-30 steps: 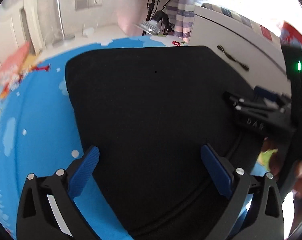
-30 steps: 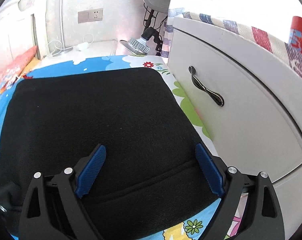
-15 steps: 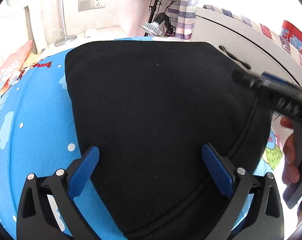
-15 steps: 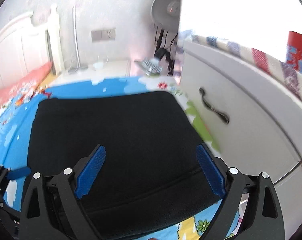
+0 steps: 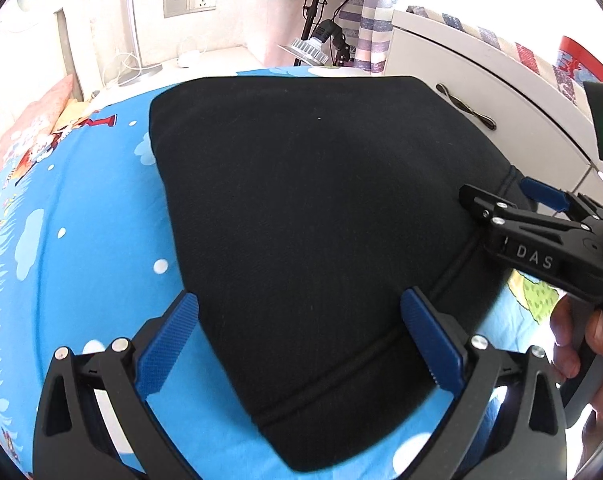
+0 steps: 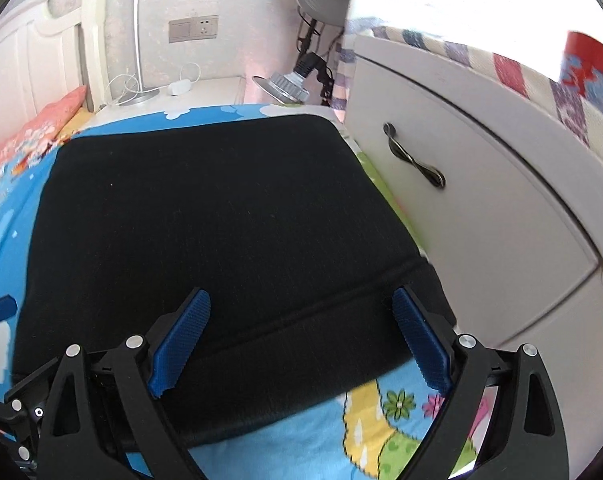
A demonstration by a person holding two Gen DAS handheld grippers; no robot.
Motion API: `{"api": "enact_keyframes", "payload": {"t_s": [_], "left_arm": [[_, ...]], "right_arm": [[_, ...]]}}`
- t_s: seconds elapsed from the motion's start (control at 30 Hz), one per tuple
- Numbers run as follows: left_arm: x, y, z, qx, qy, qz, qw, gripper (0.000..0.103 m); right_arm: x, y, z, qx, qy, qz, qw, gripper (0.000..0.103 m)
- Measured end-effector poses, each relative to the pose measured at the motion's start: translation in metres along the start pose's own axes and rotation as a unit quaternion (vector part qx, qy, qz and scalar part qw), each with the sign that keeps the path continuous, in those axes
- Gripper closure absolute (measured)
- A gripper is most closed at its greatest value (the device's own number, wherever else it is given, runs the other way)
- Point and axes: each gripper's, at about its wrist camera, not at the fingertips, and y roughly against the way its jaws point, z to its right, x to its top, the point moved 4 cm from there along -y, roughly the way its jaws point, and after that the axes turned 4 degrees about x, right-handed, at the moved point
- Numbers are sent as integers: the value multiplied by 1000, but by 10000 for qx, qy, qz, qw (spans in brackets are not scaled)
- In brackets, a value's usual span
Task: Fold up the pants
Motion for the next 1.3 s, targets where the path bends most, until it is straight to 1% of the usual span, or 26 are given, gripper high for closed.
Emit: {"api": "enact_keyframes", "payload": {"t_s": [0.13,0.23,0.3,0.4,0.53,0.6,0.7,0.77,0.9,1.3], "left_arm": [[-5,14,6,-96,-156,-86,9998,2],[-7,21,11,-123,-133,-165,9997,2],[-6,26,15,-31,-205,-206,9996,2],[2,40,20,299,-293,9,9991,2],[10,53,29,436,-302,87,9986,2],[14,60,33,303,-256,114,9991,2],[20,67,33,149,-120,114,9998,2],[23,71,34,156,-103,164,9997,2],[26,70,33,111,-7,124,9999,2],[26,70,35,64,-35,148,9999,2]], "right_arm": [[-8,10,8,-4,-259,-151,9995,14],[-13,23,14,-113,-433,-217,9988,14],[-14,34,19,-245,-481,-184,9984,14],[-16,54,23,-299,-539,-106,9980,14],[-13,76,24,-275,-538,-18,9982,14],[-10,85,24,-330,-456,87,9984,14],[-5,95,26,-200,-618,206,9977,14],[-3,96,26,-208,-618,252,9976,14],[-4,95,26,-157,-612,233,9977,14],[-4,93,25,-141,-573,220,9980,14]]}}
